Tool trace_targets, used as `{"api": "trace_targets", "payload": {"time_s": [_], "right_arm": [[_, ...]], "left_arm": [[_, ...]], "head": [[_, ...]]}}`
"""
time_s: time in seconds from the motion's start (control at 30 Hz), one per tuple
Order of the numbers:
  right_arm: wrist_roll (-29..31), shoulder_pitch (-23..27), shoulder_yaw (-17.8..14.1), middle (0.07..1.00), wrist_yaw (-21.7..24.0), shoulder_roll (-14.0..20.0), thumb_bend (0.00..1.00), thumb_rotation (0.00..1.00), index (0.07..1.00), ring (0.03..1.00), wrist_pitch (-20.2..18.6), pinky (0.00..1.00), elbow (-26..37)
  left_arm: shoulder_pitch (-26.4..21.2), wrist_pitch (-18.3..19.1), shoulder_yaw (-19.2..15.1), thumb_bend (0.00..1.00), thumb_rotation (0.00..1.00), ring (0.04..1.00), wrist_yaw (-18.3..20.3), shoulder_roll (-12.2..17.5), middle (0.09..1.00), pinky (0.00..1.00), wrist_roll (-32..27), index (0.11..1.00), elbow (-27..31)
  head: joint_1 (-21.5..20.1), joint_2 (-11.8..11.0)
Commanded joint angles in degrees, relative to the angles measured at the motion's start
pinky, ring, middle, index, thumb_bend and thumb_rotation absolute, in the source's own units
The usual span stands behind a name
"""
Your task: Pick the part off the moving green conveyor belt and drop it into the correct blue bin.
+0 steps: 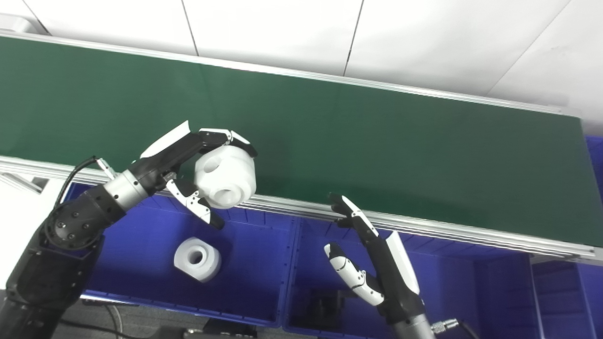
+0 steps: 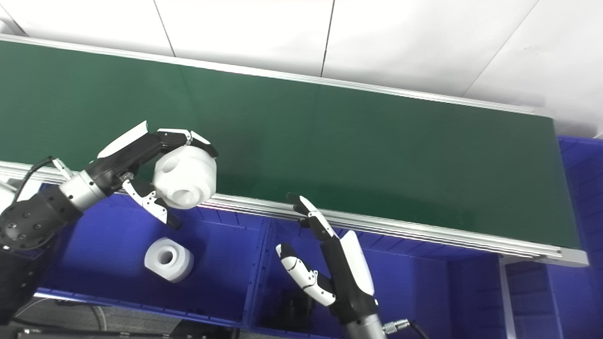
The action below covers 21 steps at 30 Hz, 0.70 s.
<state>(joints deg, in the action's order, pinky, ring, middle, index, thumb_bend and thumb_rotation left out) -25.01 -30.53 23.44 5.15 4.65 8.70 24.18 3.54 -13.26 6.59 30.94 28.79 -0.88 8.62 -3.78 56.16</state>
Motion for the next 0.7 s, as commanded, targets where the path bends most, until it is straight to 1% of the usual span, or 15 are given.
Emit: {"api": "trace_targets", "payload": {"time_s": [0.0, 0.17, 0.23, 0.27, 0.3, 0.33, 0.37, 0.4, 0.43, 0.47, 0.5, 0.53, 0.57, 0.6, 0.67], "right_arm": [[0.76, -0.36, -0.03, 0.912, -0.03, -0.61, 0.32, 0.78, 0.901, 0.876, -0.43, 0.81, 1.99], [0.6, -0.52, 0.12, 0.907, -0.13, -0.76, 0.33, 0.79, 0.897, 0.873, -0.25, 0.8, 1.93], [0.53, -0.59, 0.22, 0.907, -0.14, -0.8, 0.33, 0.8, 0.898, 0.876, -0.19, 0.81, 1.93], [0.39, -0.63, 0.27, 0.908, -0.18, -0.84, 0.33, 0.8, 0.899, 0.877, -0.14, 0.81, 1.85], [0.28, -0.66, 0.3, 0.908, -0.22, -0.87, 0.33, 0.8, 0.899, 0.884, -0.1, 0.82, 1.79], [0.33, -0.65, 0.35, 0.908, -0.26, -0.88, 0.33, 0.8, 0.899, 0.885, 0.1, 0.82, 1.59], [0.37, -0.64, 0.39, 0.909, -0.29, -0.88, 0.33, 0.8, 0.901, 0.891, 0.24, 0.83, 1.44], [0.42, -0.63, 0.44, 0.91, -0.29, -0.89, 0.33, 0.8, 0.902, 0.894, 0.32, 0.83, 1.38], [0.44, -0.62, 0.47, 0.91, -0.29, -0.91, 0.32, 0.8, 0.902, 0.896, 0.35, 0.84, 1.34], [0.46, -0.66, 0.48, 0.911, -0.26, -0.97, 0.32, 0.79, 0.902, 0.897, 0.19, 0.84, 1.4], [0.48, -0.69, 0.49, 0.911, -0.24, -1.01, 0.33, 0.79, 0.902, 0.899, 0.07, 0.84, 1.45], [0.49, -0.73, 0.5, 0.911, -0.24, -1.06, 0.33, 0.79, 0.902, 0.899, -0.01, 0.84, 1.51], [0.49, -0.75, 0.52, 0.91, -0.24, -1.08, 0.33, 0.79, 0.902, 0.9, -0.05, 0.84, 1.55], [0.47, -0.78, 0.51, 0.91, -0.25, -1.09, 0.33, 0.79, 0.902, 0.9, -0.05, 0.84, 1.55], [0.58, -0.89, 0.47, 0.911, -0.33, -1.03, 0.33, 0.79, 0.902, 0.901, 0.19, 0.84, 1.37]], "left_arm": [[-0.5, -0.76, -0.83, 0.5, 0.0, 0.417, 0.21, 1.93, 0.501, 0.16, -1.74, 0.378, 1.84], [0.02, -0.41, -0.15, 0.5, 0.0, 0.417, 2.42, 4.5, 0.503, 0.16, -0.78, 0.384, 2.67], [-0.04, -0.9, 0.94, 0.5, 0.0, 0.419, 4.92, 6.5, 0.502, 0.17, -1.21, 0.397, 2.33], [-0.03, -1.09, 1.74, 0.5, 0.0, 0.42, 6.11, 7.75, 0.502, 0.17, -0.01, 0.401, 2.45], [-0.03, -1.19, 2.32, 0.5, 0.0, 0.406, 6.85, 8.61, 0.49, 0.24, 0.89, 0.476, 2.57], [-0.01, -1.47, 2.96, 0.5, 0.0, 0.403, 7.31, 9.36, 0.487, 0.26, 2.12, 0.495, 2.8], [0.0, -1.67, 3.39, 0.51, 0.0, 0.518, 7.57, 9.86, 0.502, 0.4, 2.89, 0.488, 2.95], [-0.06, -2.29, 3.82, 0.51, 0.0, 0.59, 7.62, 9.97, 0.511, 0.49, 3.53, 0.484, 2.63], [-0.11, -2.73, 4.11, 0.6, 0.0, 0.74, 7.62, 10.03, 0.689, 0.66, 3.94, 0.652, 2.38], [-0.27, -3.02, 4.44, 0.64, 0.0, 0.818, 7.65, 9.82, 0.781, 0.75, 3.92, 0.738, 1.84], [-0.38, -3.22, 4.68, 0.63, 0.13, 0.913, 7.65, 9.68, 0.892, 0.85, 3.85, 0.842, 1.46], [-0.49, -2.97, 4.96, 0.63, 0.19, 0.936, 7.77, 9.46, 0.92, 0.87, 3.36, 0.872, 1.19], [-0.56, -2.8, 5.18, 0.63, 0.32, 0.952, 7.83, 9.33, 0.944, 0.89, 3.01, 0.904, 1.02], [-0.57, -2.66, 5.34, 0.63, 0.34, 0.954, 7.79, 9.21, 0.946, 0.89, 2.88, 0.907, 0.98], [-0.39, -2.37, 5.49, 0.63, 0.41, 0.948, 7.66, 8.69, 0.948, 0.88, 2.5, 0.904, 1.05]], "head": [[0.11, -0.11], [0.26, -0.17], [0.29, -0.17], [0.19, -0.32], [0.19, -0.32], [0.34, -0.37], [0.34, -0.37], [0.32, -0.49], [0.24, -0.48], [0.01, -0.43], [0.01, -0.43], [0.0, -0.45], [0.0, -0.45], [0.09, -0.73], [0.38, -1.26]]}}
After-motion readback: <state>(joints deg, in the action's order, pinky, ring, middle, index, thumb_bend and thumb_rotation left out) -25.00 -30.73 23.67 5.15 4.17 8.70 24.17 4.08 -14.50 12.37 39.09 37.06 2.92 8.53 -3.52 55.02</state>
